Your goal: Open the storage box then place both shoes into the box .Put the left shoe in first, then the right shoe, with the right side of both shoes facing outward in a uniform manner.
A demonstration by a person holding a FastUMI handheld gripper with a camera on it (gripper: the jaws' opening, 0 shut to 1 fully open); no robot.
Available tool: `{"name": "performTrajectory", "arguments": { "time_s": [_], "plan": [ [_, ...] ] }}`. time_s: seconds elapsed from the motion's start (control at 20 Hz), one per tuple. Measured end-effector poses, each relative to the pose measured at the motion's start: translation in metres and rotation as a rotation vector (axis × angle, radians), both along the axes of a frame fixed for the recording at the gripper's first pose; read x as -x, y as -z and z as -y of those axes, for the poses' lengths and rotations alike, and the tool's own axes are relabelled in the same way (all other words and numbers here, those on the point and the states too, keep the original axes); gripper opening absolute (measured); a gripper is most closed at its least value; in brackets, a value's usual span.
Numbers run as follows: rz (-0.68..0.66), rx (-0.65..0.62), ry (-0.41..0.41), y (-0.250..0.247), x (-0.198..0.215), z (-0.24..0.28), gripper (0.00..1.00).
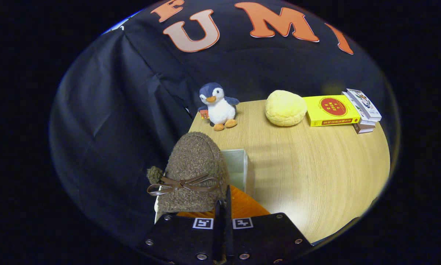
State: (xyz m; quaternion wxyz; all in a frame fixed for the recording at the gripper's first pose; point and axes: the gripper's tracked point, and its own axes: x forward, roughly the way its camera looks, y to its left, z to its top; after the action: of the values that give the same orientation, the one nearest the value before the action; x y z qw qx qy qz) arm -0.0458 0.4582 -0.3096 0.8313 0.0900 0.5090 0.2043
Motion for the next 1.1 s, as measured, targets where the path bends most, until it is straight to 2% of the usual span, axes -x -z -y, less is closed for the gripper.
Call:
{"name": "performTrajectory", "arguments": {
  "time_s": [0.3, 0.65, 0.8, 0.95, 1.1],
  "plan": [
    [-0.062, 0.101, 0.005, 0.044, 0.010, -0.017, 0.06],
    [-0.103, 0.137, -0.045, 0.063, 0.028, -0.019, 0.29],
    [-0.099, 0.087, -0.067, 0.051, 0.034, -0.020, 0.35],
    [-0.059, 0.012, -0.106, 0.029, 0.033, -0.021, 0.51],
    [0.002, -0.036, -0.164, 0.004, 0.032, -0.011, 0.61]
  ]
}}
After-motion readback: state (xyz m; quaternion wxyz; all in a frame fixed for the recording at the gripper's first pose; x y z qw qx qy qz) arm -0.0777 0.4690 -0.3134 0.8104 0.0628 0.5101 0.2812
